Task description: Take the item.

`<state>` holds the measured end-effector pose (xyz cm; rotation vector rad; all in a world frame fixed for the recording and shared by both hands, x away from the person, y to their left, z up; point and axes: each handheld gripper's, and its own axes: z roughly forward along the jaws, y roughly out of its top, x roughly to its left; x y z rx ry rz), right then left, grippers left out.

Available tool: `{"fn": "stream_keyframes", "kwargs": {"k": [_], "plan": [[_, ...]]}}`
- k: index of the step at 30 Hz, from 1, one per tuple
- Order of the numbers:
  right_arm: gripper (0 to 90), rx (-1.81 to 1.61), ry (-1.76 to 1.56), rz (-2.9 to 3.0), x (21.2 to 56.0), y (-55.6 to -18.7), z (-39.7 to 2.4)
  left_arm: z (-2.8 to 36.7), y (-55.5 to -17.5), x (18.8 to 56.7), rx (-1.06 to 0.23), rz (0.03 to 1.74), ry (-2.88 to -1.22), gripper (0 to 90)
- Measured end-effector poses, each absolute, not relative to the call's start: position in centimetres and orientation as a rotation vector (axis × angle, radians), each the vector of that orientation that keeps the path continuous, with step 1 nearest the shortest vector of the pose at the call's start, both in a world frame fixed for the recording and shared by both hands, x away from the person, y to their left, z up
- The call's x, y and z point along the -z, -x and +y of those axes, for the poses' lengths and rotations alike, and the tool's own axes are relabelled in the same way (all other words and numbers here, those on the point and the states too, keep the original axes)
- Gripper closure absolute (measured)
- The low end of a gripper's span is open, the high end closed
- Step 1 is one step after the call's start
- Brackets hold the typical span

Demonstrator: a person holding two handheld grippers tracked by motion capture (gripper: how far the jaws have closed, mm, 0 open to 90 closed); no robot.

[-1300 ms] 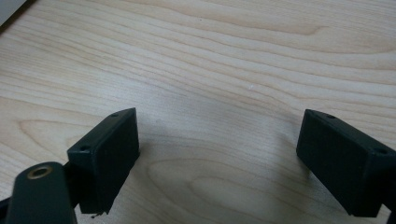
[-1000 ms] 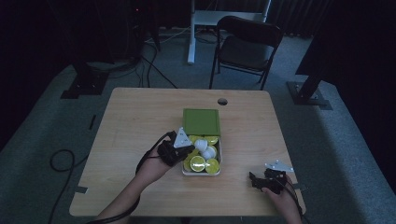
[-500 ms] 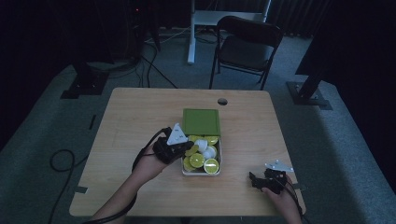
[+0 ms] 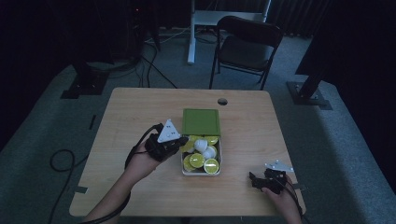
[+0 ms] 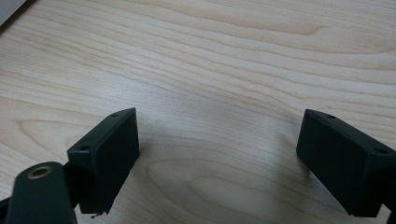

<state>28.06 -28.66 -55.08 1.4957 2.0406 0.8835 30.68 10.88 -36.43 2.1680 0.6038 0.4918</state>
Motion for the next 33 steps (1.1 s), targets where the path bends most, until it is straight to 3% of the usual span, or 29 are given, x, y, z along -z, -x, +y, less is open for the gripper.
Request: {"fn": "stream_keyframes", "kwargs": {"k": [33], "plan": [[12.5,-0.883,-1.494,2.041,55.1,-28.1,-28.7,17.3,-31.6,38.3,-0.517,0.772,-2.138,90.0]]}}
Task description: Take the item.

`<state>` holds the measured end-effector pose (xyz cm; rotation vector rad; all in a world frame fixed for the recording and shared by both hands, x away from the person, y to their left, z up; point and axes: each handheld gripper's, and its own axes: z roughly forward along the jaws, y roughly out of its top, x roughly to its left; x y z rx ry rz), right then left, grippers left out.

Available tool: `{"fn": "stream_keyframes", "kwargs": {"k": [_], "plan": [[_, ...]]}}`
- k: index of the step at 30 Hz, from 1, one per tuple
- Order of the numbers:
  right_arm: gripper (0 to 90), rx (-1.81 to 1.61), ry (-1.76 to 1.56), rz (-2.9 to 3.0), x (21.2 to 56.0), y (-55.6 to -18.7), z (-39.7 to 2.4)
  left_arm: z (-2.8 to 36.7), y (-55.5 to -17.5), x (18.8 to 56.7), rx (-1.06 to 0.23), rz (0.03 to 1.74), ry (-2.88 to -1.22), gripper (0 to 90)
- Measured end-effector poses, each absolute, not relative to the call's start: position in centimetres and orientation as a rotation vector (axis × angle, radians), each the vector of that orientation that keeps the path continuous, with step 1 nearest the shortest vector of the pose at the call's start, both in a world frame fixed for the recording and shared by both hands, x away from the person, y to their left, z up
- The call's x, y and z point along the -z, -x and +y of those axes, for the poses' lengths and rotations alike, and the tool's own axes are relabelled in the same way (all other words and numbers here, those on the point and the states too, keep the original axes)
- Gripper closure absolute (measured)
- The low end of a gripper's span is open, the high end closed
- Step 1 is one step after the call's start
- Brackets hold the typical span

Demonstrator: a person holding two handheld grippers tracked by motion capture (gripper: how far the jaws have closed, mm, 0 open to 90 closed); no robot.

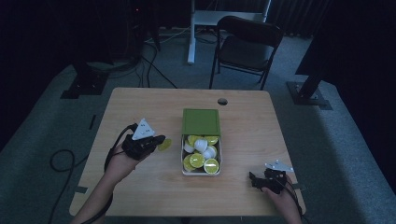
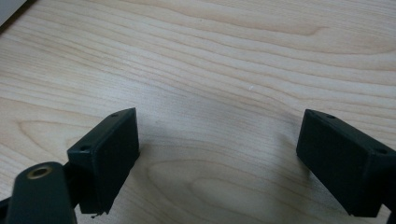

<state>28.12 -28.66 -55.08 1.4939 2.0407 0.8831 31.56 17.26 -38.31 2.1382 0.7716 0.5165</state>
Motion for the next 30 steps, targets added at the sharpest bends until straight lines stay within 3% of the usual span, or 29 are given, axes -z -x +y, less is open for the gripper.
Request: {"fn": "stream_keyframes", "kwargs": {"k": [30], "plan": [[12.5,-0.883,-1.494,2.041,55.1,-28.1,-28.7,22.7,-32.4,45.1,-0.521,0.983,-2.118,90.0]]}}
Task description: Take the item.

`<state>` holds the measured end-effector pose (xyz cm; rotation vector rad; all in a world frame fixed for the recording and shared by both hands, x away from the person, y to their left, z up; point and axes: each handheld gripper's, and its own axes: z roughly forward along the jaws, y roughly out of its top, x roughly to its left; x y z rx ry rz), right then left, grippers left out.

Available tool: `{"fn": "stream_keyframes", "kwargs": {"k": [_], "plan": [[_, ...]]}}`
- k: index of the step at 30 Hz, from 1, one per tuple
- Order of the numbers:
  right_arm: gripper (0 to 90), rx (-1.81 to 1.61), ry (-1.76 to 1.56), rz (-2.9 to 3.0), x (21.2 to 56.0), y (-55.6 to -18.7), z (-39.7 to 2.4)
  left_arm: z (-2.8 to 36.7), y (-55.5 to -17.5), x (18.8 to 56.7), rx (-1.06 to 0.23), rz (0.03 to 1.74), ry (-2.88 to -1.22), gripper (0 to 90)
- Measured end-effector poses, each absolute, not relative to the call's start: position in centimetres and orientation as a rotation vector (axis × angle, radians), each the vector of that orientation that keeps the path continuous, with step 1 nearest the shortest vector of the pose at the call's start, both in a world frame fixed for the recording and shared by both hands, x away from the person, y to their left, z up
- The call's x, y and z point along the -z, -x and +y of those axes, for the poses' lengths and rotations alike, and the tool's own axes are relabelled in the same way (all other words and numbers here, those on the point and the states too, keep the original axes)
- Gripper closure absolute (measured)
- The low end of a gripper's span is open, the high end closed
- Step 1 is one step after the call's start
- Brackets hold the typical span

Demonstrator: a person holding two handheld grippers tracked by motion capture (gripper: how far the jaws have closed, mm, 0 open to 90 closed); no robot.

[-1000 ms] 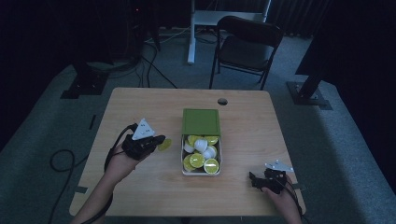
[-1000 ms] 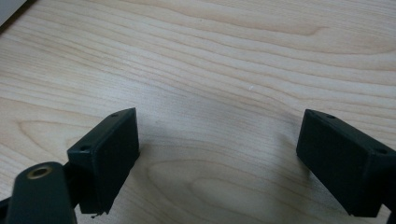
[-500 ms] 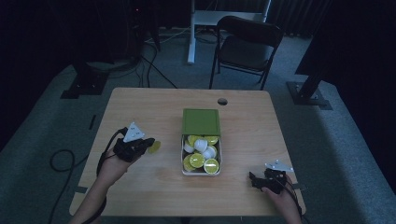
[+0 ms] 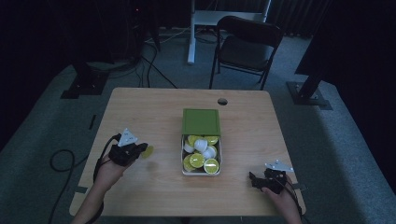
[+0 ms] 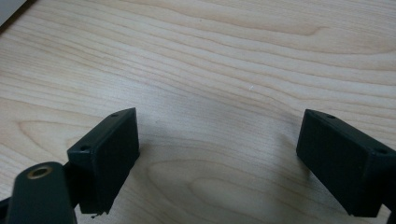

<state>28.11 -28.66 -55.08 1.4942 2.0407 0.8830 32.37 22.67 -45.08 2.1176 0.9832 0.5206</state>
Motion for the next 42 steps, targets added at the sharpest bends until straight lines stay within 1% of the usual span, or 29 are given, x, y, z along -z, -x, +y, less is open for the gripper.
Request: {"fn": "stream_keyframes", "kwargs": {"k": [18,32,36,38,42], "plan": [[12.5,-0.883,-1.495,2.041,55.1,-28.1,-28.7,23.1,-32.0,48.0,-0.48,1.012,-2.114,90.0],[12.5,-0.883,-1.495,2.04,55.1,-28.1,-28.7,22.8,-32.1,48.8,-0.434,1.012,-2.132,90.0],[12.5,-0.883,-1.494,2.041,55.1,-28.1,-28.7,22.7,-32.0,49.1,-0.437,1.016,-2.136,90.0],[12.5,-0.883,-1.494,2.041,55.1,-28.1,-28.7,22.7,-32.1,49.2,-0.411,1.021,-2.128,90.0],[12.5,-0.883,-1.495,2.041,55.1,-28.1,-28.7,22.7,-32.2,49.2,-0.403,1.025,-2.13,89.9]]}}
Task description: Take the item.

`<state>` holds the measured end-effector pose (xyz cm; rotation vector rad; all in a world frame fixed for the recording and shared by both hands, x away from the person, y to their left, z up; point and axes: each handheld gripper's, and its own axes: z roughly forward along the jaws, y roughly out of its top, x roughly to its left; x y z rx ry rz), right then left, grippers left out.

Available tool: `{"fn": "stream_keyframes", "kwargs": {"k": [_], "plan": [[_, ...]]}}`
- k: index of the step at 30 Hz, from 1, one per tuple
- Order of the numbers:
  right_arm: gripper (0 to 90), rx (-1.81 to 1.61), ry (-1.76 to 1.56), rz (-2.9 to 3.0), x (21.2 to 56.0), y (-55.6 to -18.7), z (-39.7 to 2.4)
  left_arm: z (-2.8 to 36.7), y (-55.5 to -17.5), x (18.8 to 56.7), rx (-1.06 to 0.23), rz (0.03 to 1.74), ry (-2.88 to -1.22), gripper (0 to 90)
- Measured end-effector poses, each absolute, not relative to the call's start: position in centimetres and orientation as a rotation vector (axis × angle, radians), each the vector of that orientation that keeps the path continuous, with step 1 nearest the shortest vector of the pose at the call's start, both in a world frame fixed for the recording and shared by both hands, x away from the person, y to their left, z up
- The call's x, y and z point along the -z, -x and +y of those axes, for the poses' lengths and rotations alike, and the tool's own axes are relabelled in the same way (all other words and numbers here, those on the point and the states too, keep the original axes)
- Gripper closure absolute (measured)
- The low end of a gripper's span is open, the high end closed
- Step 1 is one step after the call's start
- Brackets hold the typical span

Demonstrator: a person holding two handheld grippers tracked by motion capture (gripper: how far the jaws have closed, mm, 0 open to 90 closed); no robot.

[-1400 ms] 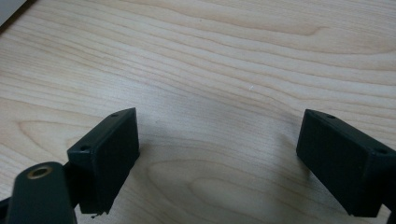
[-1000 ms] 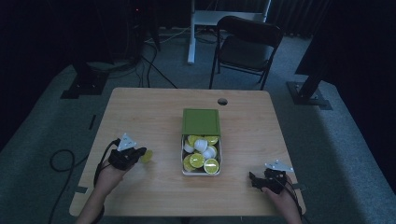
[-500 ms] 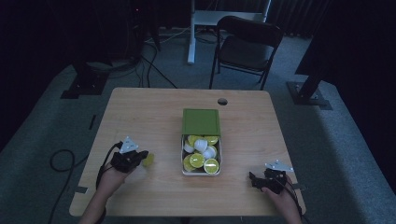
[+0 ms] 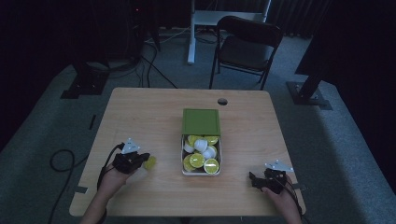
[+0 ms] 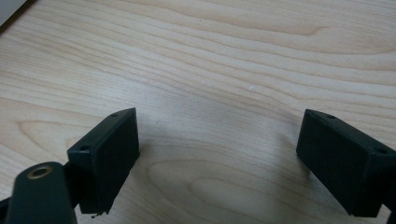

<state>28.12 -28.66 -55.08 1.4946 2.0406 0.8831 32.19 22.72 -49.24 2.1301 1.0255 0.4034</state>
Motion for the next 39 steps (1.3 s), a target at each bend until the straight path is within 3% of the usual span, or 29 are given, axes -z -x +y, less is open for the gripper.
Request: {"fn": "stream_keyframes", "kwargs": {"k": [2,8,25,33,39], "plan": [[12.5,-0.883,-1.494,2.041,55.1,-28.1,-28.7,22.7,-32.2,49.2,-0.413,1.028,-2.13,89.6],[12.5,-0.883,-1.494,2.041,55.1,-28.1,-28.7,22.8,-31.9,48.7,-0.421,1.027,-2.115,64.7],[12.5,-0.882,-1.495,2.041,55.1,-28.1,-28.7,24.9,-31.1,48.2,-0.324,1.014,-2.032,18.2],[12.5,-0.883,-1.495,2.041,55.1,-28.1,-28.7,26.7,-29.6,49.0,-0.335,1.001,-2.054,2.7],[12.5,-0.883,-1.494,2.041,55.1,-28.1,-28.7,28.2,-28.2,50.1,-0.352,1.016,-2.058,1.9]]}}
